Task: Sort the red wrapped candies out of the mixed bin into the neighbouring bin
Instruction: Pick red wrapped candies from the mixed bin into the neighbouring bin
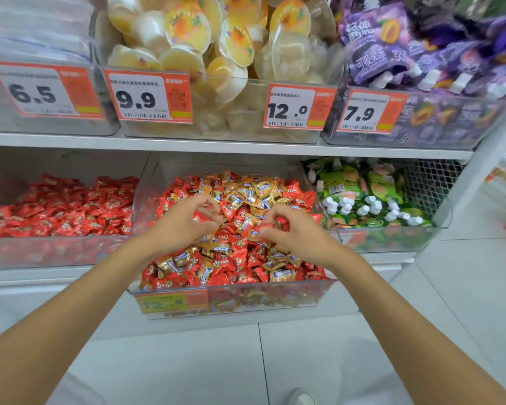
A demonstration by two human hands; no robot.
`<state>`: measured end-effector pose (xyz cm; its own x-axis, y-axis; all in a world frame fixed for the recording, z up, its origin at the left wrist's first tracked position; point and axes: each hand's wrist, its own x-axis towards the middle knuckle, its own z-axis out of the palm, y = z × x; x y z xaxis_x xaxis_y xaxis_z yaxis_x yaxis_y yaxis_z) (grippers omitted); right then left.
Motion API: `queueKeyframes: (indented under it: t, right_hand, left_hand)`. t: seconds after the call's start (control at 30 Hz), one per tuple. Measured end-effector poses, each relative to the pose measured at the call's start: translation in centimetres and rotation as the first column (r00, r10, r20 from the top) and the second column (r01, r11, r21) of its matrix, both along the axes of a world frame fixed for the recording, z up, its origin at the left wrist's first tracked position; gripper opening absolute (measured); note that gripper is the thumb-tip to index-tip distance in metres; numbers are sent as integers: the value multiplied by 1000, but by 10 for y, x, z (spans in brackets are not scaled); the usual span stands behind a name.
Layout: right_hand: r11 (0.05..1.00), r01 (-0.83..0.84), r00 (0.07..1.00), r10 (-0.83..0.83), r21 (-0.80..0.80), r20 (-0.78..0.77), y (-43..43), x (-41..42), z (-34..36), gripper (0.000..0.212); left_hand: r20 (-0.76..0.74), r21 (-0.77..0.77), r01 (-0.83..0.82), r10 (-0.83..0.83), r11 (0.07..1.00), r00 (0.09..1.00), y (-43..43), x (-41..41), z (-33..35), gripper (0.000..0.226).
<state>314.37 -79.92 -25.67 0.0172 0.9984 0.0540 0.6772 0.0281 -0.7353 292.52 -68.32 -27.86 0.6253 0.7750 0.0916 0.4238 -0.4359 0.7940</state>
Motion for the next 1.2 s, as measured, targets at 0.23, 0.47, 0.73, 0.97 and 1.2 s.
queueKeyframes:
  t: [0.23, 0.47, 0.73, 0.97, 1.2]
  right_hand:
    - [991, 114, 990, -108, 72, -87, 5, 11, 8, 11]
    - [991, 129, 989, -128, 19, -68, 1, 16, -2, 15]
    - [998, -8, 926, 28, -55, 376, 1, 6, -12, 42]
    - [997, 60, 973, -68, 46, 222, 10, 13, 5, 15]
    - [955, 240, 970, -230, 176, -80, 20, 6, 14, 28]
  left_hand:
    - [-187, 51, 135, -124, 989, 975, -26, 23, -7, 46]
    - [-299, 107, 144, -107, 984, 948, -10, 28, -13, 42]
    - [-160, 171, -54, 82, 984, 984, 1, 13, -13, 20]
    - [-22, 51, -116, 117, 992, 993, 5, 5, 8, 12]
    - [-49, 115, -156, 163, 981, 985, 2, -1, 12, 30]
